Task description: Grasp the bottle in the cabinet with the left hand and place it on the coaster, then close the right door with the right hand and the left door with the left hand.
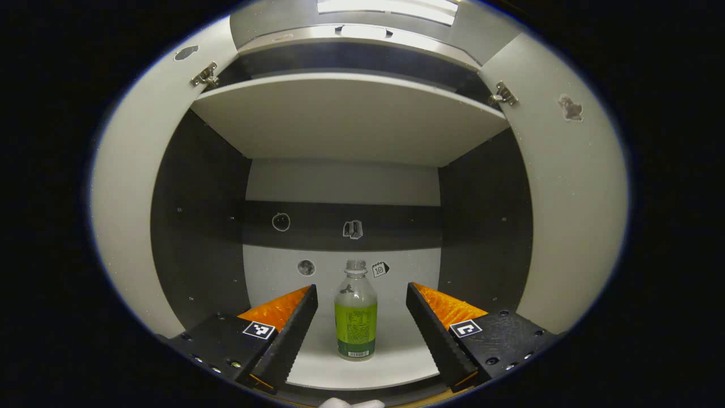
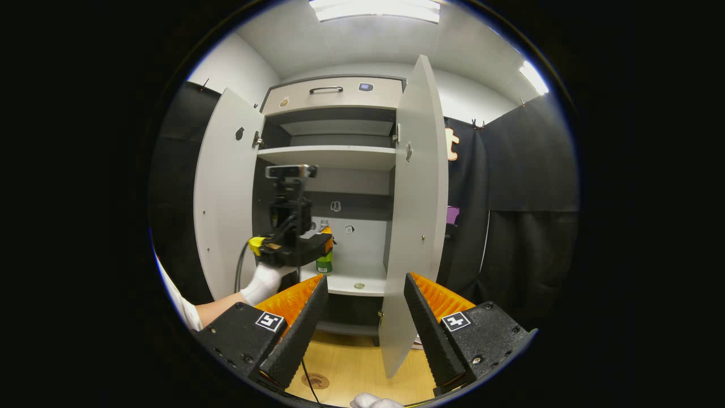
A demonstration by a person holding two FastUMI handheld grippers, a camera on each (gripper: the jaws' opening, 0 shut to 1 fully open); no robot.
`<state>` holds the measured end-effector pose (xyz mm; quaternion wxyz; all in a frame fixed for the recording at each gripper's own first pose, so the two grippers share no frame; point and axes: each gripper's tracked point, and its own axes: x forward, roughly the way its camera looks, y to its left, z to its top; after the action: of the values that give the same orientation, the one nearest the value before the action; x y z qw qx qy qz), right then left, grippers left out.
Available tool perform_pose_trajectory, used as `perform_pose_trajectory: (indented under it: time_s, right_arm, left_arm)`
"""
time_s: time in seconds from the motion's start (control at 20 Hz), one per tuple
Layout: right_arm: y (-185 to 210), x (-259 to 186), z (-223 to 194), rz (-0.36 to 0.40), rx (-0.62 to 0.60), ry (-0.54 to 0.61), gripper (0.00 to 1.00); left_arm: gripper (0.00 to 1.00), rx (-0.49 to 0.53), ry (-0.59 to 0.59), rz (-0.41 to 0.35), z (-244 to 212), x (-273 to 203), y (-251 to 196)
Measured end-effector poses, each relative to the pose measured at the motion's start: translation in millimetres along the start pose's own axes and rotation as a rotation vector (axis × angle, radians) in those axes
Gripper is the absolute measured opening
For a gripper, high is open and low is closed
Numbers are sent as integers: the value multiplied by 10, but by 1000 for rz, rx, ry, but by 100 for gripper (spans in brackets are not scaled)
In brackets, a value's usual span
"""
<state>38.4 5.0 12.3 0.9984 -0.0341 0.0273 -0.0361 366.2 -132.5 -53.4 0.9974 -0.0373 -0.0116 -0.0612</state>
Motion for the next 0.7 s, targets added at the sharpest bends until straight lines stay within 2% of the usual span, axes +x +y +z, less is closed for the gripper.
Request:
perform_pose_trajectory:
  time_s: [0.1, 0.25, 0.5, 0.65, 0.7]
  right_arm:
    - [-1, 6, -65, -4, -11, 25, 83]
    - [-63, 27, -184, -19, -25, 55, 83]
    - [-133, 5, -282, -31, -5, 84, 83]
    - [-134, -32, -280, -31, -8, 81, 83]
    - [-136, -50, -270, -31, -9, 76, 83]
  left_arm:
    - [96, 14, 43, 24, -235, 218, 22]
    - [96, 15, 107, 18, -505, 398, -12]
    - [96, 20, 129, 42, -658, 559, 6]
    - [76, 35, 121, 56, -573, 530, 75]
    - [76, 25, 100, 40, -484, 467, 57]
